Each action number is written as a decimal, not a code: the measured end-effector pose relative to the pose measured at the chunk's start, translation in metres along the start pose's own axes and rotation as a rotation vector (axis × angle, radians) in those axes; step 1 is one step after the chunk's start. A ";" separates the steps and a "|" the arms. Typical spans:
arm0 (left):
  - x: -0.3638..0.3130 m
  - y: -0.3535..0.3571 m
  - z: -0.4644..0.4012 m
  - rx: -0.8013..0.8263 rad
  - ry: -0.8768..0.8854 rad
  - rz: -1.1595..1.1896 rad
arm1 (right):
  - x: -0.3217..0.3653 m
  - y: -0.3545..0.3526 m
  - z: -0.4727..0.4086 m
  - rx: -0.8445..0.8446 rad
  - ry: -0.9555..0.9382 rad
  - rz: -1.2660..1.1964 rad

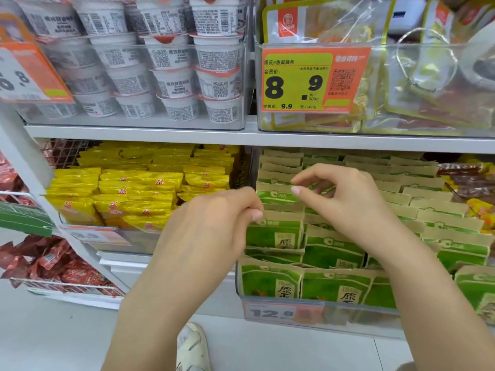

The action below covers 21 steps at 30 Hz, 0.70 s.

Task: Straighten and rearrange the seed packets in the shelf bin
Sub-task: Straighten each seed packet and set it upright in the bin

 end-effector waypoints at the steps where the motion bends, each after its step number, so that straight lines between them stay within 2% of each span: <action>1: 0.001 -0.005 -0.001 -0.049 0.005 0.032 | -0.002 -0.003 0.003 -0.017 0.004 0.015; 4: 0.006 -0.015 -0.002 -0.156 -0.004 0.117 | -0.007 -0.010 0.011 -0.106 0.012 -0.058; 7: 0.003 -0.021 0.000 -0.228 0.030 0.166 | -0.001 -0.016 0.015 -0.187 0.003 -0.326; 11: -0.003 -0.037 0.005 -0.375 0.082 0.230 | 0.025 0.000 0.016 0.012 -0.137 -0.609; 13: -0.001 -0.044 0.008 -0.445 0.089 0.284 | 0.027 0.004 0.017 0.056 -0.139 -0.610; 17: -0.002 -0.047 0.011 -0.487 0.100 0.399 | 0.018 0.012 0.015 0.063 -0.078 -0.300; 19: -0.001 -0.038 0.007 -0.434 0.077 0.496 | 0.016 0.013 0.015 0.065 -0.077 -0.263; 21: 0.010 -0.021 -0.003 -0.315 -0.012 0.640 | 0.011 0.012 0.014 0.059 -0.054 -0.306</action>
Point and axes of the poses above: each hand's wrist, its own z-axis away from the middle knuckle, its own y-axis out of the palm, x = y × z, the point moved 9 cm from there along -z, towards the middle knuckle, and after that the axes turned 12 degrees about -y, right-handed, at the moved point
